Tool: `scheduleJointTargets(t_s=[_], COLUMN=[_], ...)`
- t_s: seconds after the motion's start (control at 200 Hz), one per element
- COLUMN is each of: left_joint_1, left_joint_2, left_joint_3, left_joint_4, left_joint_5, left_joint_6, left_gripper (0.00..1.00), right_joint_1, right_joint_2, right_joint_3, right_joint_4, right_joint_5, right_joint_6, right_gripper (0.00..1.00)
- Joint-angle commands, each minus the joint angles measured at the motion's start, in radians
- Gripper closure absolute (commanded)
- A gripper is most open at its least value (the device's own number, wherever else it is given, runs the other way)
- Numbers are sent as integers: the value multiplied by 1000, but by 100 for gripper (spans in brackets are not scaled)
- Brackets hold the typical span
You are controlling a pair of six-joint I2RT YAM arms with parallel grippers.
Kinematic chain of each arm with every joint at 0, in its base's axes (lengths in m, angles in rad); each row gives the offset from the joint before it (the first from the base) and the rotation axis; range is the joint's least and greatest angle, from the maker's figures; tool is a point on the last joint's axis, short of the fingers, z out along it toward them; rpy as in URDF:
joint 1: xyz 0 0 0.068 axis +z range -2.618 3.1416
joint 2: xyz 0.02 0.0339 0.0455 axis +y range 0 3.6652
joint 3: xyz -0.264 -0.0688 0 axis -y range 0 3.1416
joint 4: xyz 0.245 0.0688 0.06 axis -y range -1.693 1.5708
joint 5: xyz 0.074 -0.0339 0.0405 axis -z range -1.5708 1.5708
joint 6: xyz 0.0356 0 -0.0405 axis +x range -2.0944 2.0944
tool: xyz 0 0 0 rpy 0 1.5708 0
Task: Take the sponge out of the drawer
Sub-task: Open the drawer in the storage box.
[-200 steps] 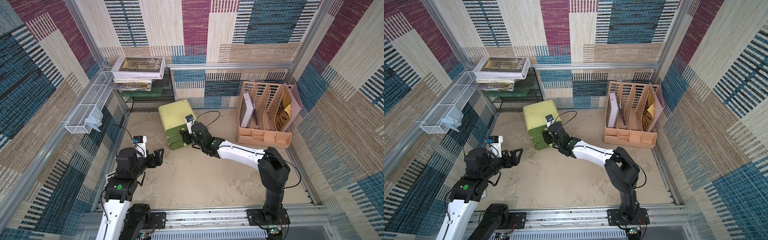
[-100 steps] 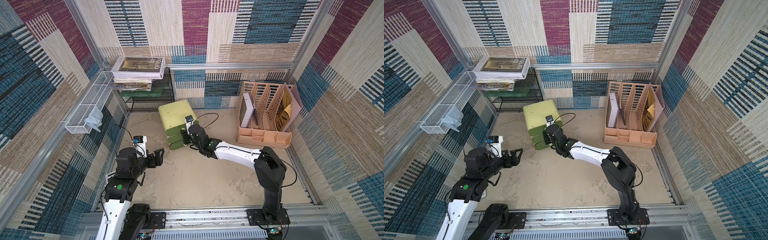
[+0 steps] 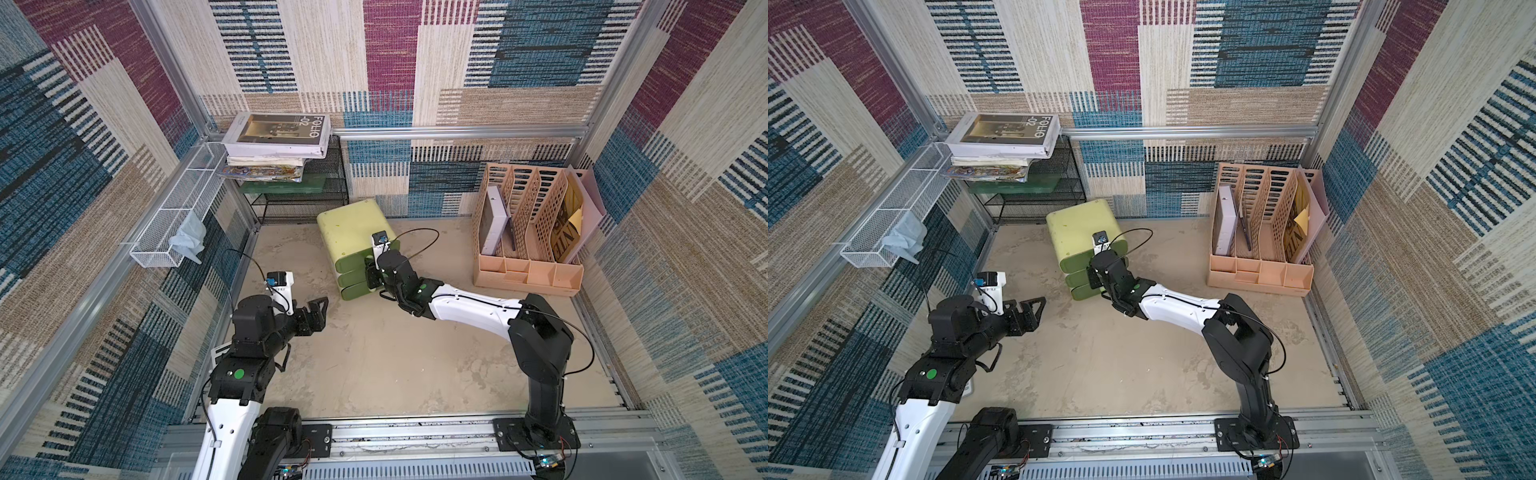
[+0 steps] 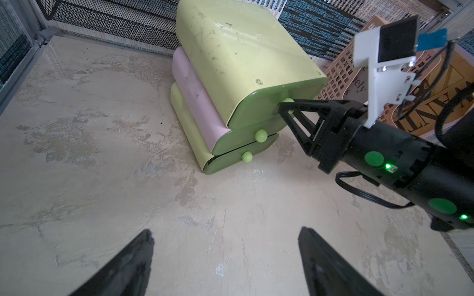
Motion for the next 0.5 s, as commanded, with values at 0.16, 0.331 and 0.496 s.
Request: scheduleJointTargets(t_s=[0.16, 0.331, 0.496], left_joint_1=[2, 2, 2], left_joint_2=[-1, -1, -2], left_joint_3=[2, 2, 2], left_joint_4=[14, 15, 16], left_joint_5=[8, 12, 14], left_joint_6=[8, 8, 6], left_gripper=[9, 9, 9], right_joint_1=[23, 39, 58], right_joint_2=[-49, -94, -145], right_joint_3=[-58, -113, -166], right_joint_4=[41, 50, 56], right_joint_5=[74, 91, 101], right_joint_6=[10, 23, 39], right_gripper=[72, 72, 73])
